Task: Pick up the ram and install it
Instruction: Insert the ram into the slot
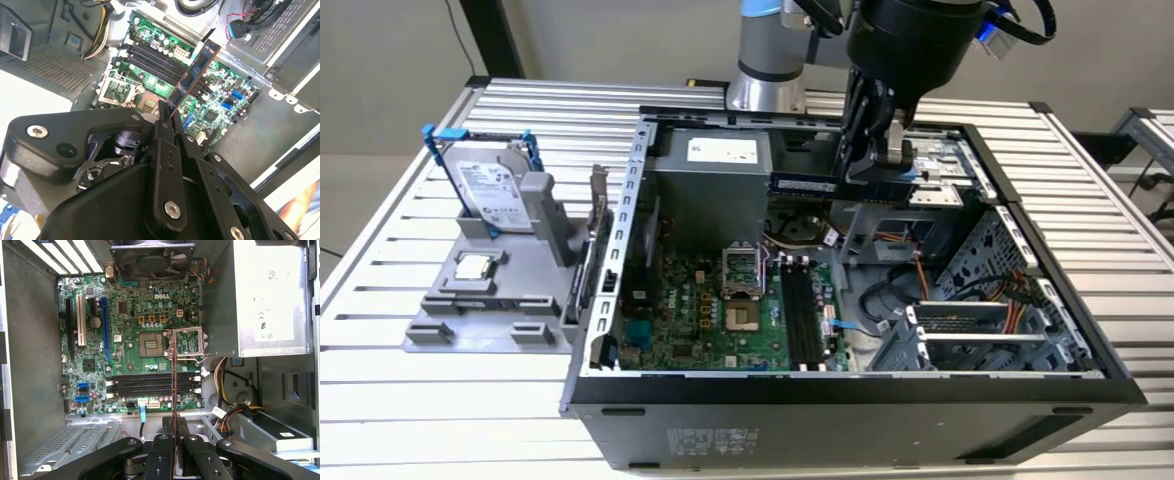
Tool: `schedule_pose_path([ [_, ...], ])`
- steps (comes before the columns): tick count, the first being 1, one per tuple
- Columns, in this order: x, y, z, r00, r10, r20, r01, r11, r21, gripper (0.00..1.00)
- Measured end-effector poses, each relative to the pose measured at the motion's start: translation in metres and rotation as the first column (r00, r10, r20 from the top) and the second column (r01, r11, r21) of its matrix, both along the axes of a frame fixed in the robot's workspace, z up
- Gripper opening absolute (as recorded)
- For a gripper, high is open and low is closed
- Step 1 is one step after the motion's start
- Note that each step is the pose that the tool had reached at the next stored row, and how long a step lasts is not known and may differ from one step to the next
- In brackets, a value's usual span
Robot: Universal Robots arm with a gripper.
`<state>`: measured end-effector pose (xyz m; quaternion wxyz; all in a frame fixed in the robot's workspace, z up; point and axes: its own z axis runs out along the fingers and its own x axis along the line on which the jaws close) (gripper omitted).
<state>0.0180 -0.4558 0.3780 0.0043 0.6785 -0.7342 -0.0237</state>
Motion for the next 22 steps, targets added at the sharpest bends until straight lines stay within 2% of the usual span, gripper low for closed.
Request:
schedule_pose_path([
  [6, 0.0000, 0.0000, 0.0000, 1.0000, -0.002, 0.0000, 0.002, 1.0000, -0.0002, 0.00],
  [13, 0.0000, -0.0002, 0.0000, 0.9985, -0.054, 0.0000, 0.054, 0.9985, -0.0002, 0.00],
  [18, 0.0000, -0.0003, 0.0000, 0.9948, -0.102, 0.0000, 0.102, 0.9948, -0.0002, 0.00],
  [22, 0.0000, -0.0005, 0.0000, 0.9892, -0.147, 0.0000, 0.147, 0.9892, -0.0001, 0.00],
])
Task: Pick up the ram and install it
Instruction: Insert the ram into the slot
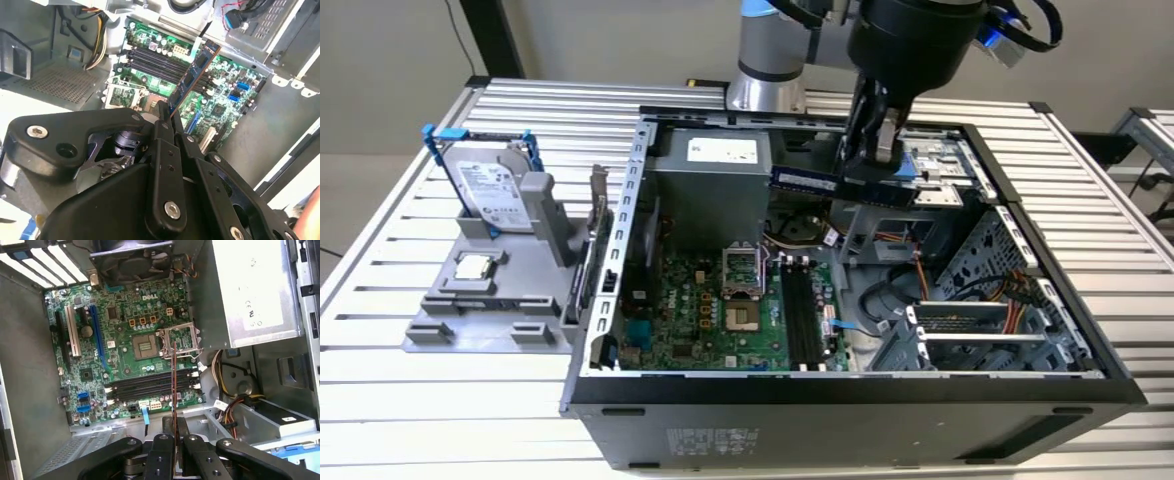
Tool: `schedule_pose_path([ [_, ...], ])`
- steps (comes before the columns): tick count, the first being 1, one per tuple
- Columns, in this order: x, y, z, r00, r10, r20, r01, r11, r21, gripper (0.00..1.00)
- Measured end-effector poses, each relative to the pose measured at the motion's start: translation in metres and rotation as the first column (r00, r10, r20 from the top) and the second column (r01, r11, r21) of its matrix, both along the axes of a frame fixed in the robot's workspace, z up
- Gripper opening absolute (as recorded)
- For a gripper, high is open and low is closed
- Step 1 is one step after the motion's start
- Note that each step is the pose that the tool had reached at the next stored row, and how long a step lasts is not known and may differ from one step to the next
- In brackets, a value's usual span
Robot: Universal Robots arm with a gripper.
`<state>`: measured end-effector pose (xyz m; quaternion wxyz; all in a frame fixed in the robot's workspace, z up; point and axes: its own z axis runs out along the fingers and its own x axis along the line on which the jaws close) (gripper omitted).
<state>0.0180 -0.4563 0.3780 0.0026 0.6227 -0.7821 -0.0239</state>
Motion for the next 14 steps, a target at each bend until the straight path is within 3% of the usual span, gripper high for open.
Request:
schedule_pose_path([
  [7, 0.0000, -0.0004, 0.0000, 0.9971, -0.077, 0.0000, 0.077, 0.9971, -0.0001, 0.00],
  [14, 0.0000, -0.0007, 0.0000, 0.9872, -0.160, 0.0000, 0.160, 0.9872, 0.0000, 0.00],
])
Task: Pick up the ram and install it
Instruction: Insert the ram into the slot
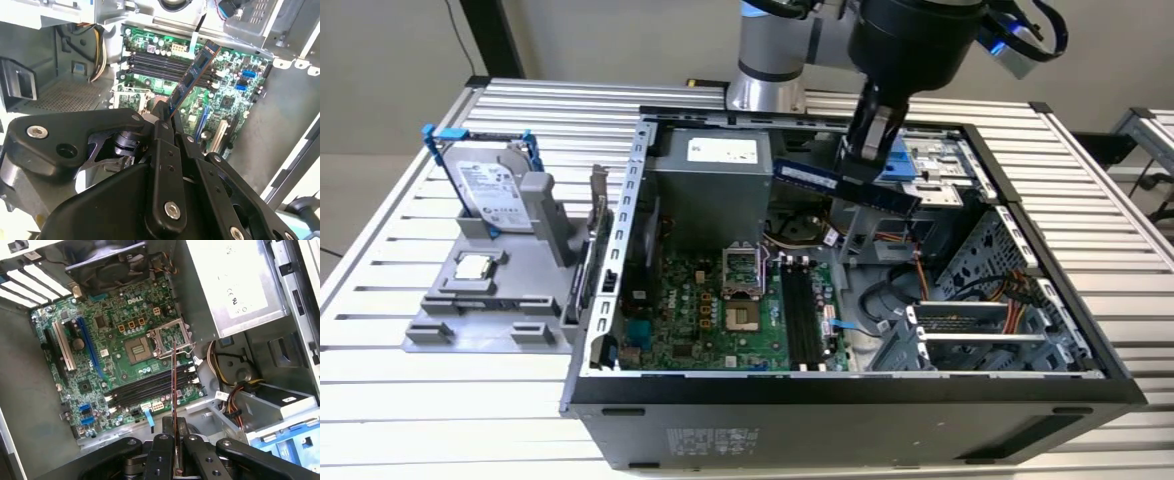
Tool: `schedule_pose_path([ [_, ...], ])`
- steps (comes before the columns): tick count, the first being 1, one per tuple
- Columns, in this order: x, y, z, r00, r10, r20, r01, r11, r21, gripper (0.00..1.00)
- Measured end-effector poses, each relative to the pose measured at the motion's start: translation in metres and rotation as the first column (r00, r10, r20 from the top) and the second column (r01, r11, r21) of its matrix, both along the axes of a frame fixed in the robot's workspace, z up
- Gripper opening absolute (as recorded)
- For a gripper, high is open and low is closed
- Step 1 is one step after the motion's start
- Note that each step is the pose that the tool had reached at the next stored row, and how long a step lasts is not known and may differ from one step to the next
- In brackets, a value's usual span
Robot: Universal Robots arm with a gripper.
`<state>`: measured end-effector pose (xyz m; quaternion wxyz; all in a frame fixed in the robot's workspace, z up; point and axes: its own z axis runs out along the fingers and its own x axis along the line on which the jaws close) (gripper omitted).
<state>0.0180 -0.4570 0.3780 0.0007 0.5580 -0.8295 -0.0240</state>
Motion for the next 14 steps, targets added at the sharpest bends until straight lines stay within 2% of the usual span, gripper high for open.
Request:
schedule_pose_path([
  [6, 0.0000, -0.0004, 0.0000, 0.9974, -0.072, 0.0000, 0.072, 0.9974, 0.0000, 0.00],
  [10, 0.0000, -0.0006, 0.0000, 0.9927, -0.120, 0.0000, 0.120, 0.9927, -0.0001, 0.00],
  [14, 0.0000, -0.0008, 0.0000, 0.9860, -0.167, 0.0000, 0.167, 0.9860, -0.0001, 0.00],
])
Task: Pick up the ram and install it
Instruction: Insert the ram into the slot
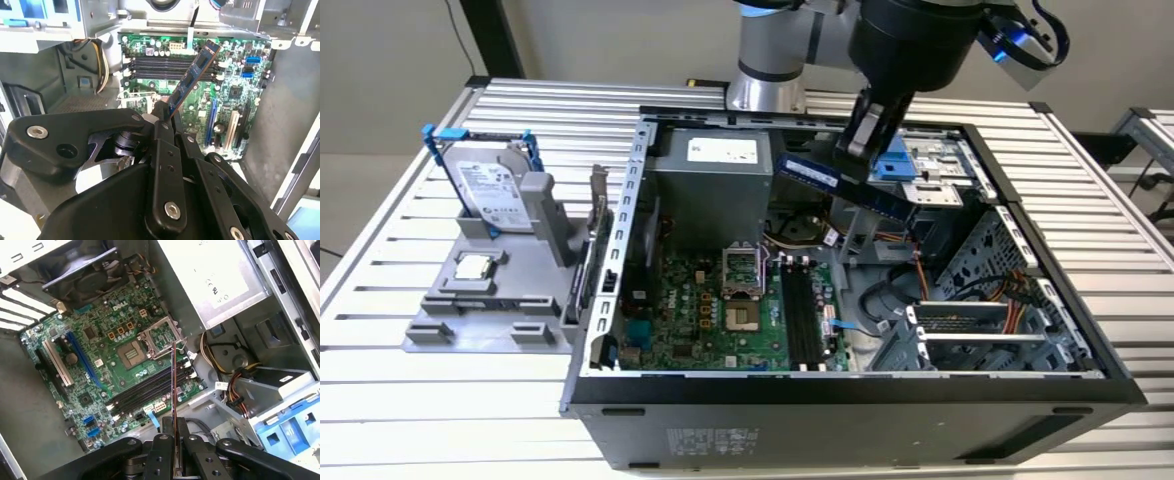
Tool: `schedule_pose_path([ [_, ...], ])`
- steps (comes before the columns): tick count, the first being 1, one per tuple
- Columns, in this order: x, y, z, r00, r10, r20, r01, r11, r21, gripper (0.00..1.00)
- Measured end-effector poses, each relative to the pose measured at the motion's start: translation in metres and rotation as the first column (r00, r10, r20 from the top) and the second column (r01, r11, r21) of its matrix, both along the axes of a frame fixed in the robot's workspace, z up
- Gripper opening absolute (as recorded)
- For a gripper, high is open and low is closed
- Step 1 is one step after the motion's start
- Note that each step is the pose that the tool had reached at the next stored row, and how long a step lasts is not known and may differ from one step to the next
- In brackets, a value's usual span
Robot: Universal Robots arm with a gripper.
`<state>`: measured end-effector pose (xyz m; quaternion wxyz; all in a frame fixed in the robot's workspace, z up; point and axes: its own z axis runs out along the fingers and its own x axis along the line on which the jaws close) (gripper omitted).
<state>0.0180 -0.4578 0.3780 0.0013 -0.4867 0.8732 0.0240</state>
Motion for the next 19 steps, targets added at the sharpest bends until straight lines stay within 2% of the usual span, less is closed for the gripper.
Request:
schedule_pose_path([
  [4, 0.0000, -0.0002, 0.0000, 0.9989, -0.047, 0.0000, 0.047, 0.9989, 0.0000, 0.00],
  [9, 0.0000, -0.0006, 0.0000, 0.9945, -0.105, 0.0000, 0.105, 0.9945, 0.0000, 0.00],
  [13, 0.0000, -0.0010, 0.0000, 0.9888, -0.149, 0.0000, 0.149, 0.9888, 0.0000, 0.00],
  [19, 0.0000, -0.0016, 0.0000, 0.9764, -0.216, 0.0000, 0.216, 0.9764, 0.0000, 0.00],
])
